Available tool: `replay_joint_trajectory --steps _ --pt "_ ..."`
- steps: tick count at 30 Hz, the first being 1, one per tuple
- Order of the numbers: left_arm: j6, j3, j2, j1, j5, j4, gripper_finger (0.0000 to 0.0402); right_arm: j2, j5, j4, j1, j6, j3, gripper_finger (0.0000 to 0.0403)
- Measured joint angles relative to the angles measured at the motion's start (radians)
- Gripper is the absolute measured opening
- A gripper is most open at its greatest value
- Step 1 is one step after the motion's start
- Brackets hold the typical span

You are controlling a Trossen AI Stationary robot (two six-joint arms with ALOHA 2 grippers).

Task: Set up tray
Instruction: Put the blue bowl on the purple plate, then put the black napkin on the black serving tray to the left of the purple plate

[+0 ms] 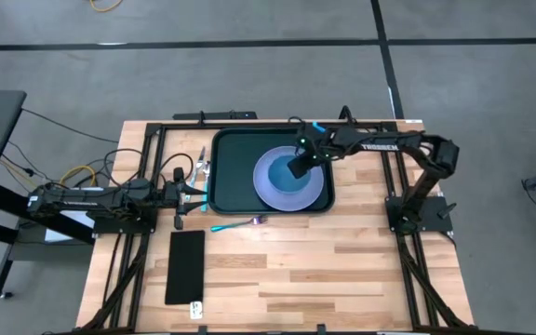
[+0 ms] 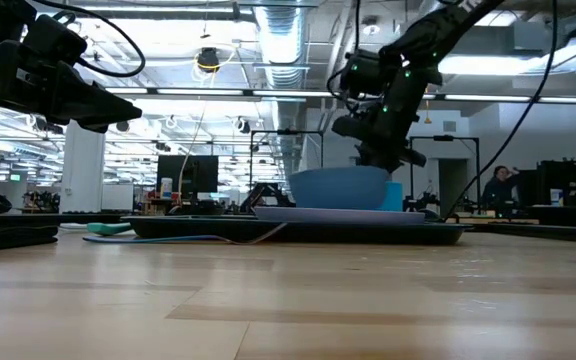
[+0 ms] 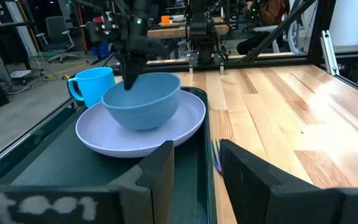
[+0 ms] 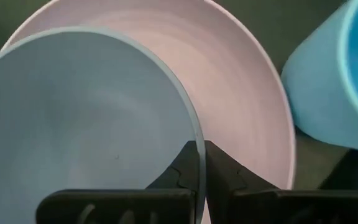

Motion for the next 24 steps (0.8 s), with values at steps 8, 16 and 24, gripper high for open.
replay_joint_trajectory --steps 8,16,24 --pt "0.000 0.000 0.000 0.000 0.000 0.000 0.0121 0.041 0.006 0.026 0.019 0.000 0.001 0.0039" --pt "0.000 0.000 0.000 0.000 0.000 0.000 0.0121 0.015 0.013 0.015 0.025 0.000 0.001 0.0132" --pt "0.000 0.000 0.000 0.000 0.000 0.000 0.0121 -0.041 -0.015 -0.006 0.015 0.008 0.000 0.0193"
